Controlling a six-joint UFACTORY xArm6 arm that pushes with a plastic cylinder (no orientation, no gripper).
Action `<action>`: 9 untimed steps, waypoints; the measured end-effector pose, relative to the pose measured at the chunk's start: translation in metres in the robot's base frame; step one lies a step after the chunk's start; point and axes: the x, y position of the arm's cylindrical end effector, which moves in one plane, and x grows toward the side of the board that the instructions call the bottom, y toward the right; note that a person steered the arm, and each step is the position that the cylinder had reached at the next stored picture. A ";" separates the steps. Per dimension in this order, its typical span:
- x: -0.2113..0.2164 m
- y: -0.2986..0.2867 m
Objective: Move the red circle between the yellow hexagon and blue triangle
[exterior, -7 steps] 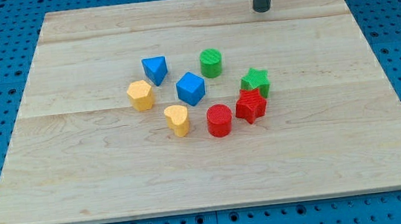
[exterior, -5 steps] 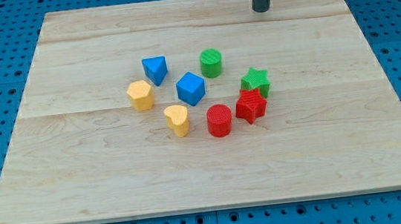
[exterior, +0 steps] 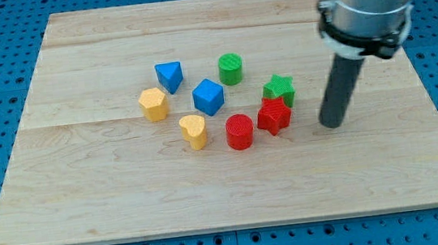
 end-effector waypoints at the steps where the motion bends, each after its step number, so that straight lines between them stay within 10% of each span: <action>1: 0.014 -0.022; 4: 0.011 -0.155; 9: -0.073 -0.184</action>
